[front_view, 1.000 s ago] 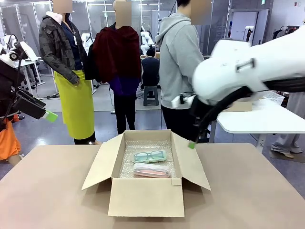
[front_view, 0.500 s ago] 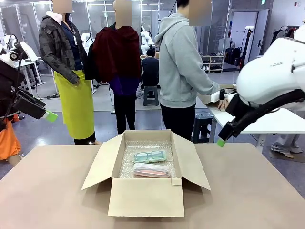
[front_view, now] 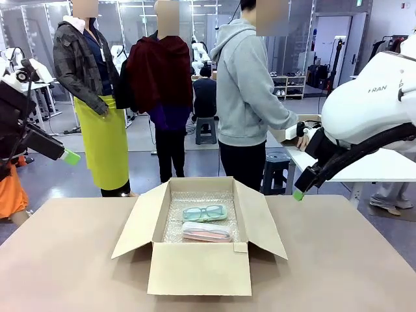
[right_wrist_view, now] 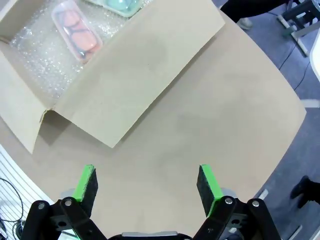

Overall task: Pack the glasses set securely to prepare it for shipping.
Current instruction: Position the Package Box on the left side of the table.

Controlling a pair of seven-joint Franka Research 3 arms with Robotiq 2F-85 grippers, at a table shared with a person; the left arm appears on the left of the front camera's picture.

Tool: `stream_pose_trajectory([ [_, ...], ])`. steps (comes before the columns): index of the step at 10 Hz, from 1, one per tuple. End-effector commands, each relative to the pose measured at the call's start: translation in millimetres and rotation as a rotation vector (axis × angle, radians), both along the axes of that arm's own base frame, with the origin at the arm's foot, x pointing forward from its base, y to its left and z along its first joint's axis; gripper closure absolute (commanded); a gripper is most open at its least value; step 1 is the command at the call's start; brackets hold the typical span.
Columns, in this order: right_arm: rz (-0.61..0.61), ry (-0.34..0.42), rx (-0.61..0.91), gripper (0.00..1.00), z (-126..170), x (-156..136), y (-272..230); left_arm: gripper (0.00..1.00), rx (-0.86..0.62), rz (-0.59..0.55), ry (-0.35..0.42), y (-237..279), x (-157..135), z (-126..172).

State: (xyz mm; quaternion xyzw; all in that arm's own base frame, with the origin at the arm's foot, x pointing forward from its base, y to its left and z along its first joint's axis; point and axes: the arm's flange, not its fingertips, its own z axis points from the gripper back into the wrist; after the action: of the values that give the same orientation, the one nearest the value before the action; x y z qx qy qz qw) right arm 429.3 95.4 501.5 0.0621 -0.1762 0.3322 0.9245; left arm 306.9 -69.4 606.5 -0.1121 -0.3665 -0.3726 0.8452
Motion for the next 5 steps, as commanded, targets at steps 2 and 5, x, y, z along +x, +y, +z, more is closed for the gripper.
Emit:
stream_pose_trajectory([
  [2, 0.012, 0.003, -0.014, 0.00, 1, 3, -2, 0.00, -0.244, 0.153, 0.211, 25, 72, -27],
  [5, 0.012, 0.003, -0.014, 0.00, 1, 3, -2, 0.00, -0.424, 0.214, 0.453, 53, 124, -108],
])
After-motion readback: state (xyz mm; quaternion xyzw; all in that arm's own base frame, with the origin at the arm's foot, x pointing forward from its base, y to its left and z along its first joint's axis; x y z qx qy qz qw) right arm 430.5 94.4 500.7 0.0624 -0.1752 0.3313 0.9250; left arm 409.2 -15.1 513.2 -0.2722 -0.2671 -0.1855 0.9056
